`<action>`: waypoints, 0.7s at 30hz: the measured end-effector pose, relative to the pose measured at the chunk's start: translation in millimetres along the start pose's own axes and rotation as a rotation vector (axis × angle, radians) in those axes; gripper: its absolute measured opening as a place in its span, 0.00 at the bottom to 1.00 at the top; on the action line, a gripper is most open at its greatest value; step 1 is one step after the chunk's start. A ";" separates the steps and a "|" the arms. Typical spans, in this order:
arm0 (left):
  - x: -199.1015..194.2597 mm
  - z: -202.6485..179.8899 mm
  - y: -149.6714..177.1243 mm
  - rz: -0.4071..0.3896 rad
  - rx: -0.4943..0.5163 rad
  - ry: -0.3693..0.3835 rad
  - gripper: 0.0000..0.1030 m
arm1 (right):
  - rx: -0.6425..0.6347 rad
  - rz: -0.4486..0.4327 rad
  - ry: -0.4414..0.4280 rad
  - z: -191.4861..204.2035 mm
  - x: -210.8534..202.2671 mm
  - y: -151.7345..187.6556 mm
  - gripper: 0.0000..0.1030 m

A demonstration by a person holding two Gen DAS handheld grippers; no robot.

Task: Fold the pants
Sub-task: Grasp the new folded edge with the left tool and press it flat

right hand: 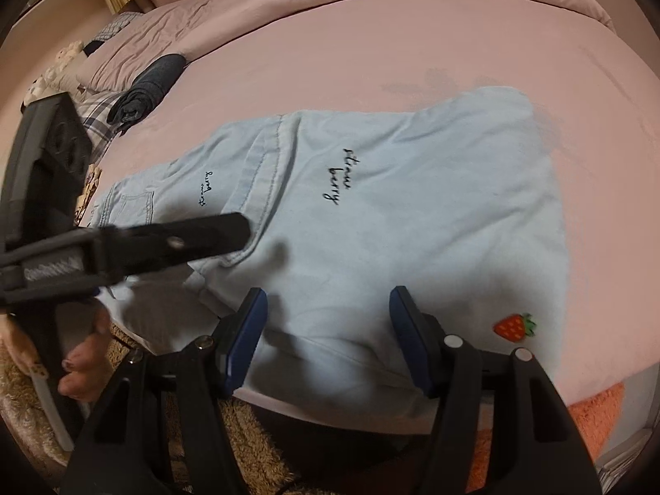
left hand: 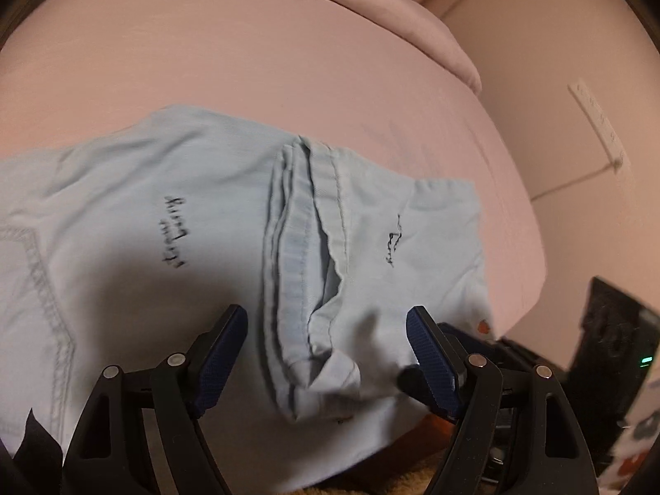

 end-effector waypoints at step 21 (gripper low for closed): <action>-13.2 18.0 30.9 -0.021 -0.037 -0.112 0.10 | 0.090 -0.049 0.148 -41.5 -20.6 -1.1 0.65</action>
Point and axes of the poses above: each gripper's, at about its wrist camera, not at the fingertips, and x roughly the way its jaws point, z to its left, y to its underside, the point moved 7 cm from there along x, roughly the way its jaws point, and after that the axes turned 11 degrees about z, right-handed, at the moved point
